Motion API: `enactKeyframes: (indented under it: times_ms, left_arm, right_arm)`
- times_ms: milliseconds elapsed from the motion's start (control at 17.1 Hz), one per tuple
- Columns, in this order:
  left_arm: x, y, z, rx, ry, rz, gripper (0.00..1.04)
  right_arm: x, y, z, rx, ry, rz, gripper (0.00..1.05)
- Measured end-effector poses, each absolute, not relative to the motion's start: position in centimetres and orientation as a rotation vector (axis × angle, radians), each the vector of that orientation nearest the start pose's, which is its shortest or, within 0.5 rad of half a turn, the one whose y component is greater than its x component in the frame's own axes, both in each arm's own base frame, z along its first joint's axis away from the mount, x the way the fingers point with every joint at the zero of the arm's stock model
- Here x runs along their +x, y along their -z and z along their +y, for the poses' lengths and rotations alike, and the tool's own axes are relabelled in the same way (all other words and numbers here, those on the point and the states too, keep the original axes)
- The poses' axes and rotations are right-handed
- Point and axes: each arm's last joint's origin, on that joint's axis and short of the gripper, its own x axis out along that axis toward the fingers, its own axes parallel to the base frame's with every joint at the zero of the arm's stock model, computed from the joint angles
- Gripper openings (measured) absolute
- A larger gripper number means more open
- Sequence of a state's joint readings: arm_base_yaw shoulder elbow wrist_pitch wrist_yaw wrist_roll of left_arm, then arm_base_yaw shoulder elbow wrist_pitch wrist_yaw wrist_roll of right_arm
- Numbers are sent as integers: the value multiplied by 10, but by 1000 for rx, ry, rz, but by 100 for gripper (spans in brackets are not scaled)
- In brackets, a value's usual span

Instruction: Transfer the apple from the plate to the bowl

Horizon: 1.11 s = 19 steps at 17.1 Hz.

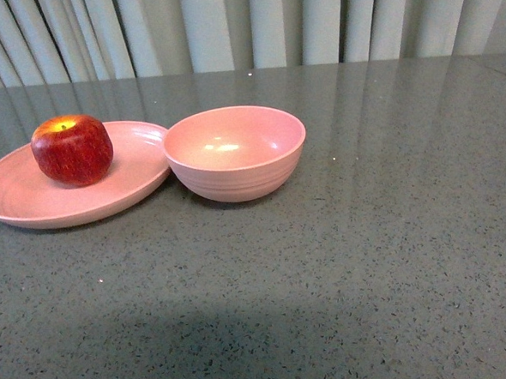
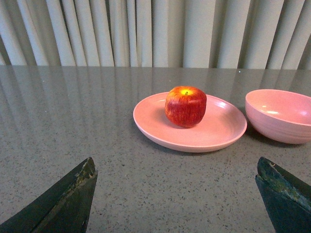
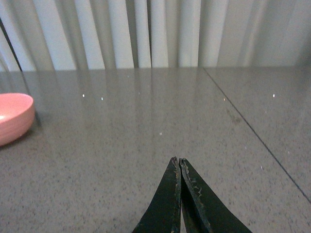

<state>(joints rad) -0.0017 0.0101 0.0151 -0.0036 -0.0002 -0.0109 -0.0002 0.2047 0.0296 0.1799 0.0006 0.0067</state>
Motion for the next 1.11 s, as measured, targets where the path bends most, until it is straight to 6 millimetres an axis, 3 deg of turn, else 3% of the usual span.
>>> enactKeyframes:
  times_ms: [293,938,1114]
  left_arm:
    - [97,-167,0,-10,2,-1,98]
    - [97,-168,0,-11,2,-2,98]
    - [97,-168,0,-11,2,-2,98]
  right_arm:
    - [97,-169,0,6,0,-21,2]
    - [97,-167,0,6,0,-5,2]
    - [97,-167,0,6,0,-5,35]
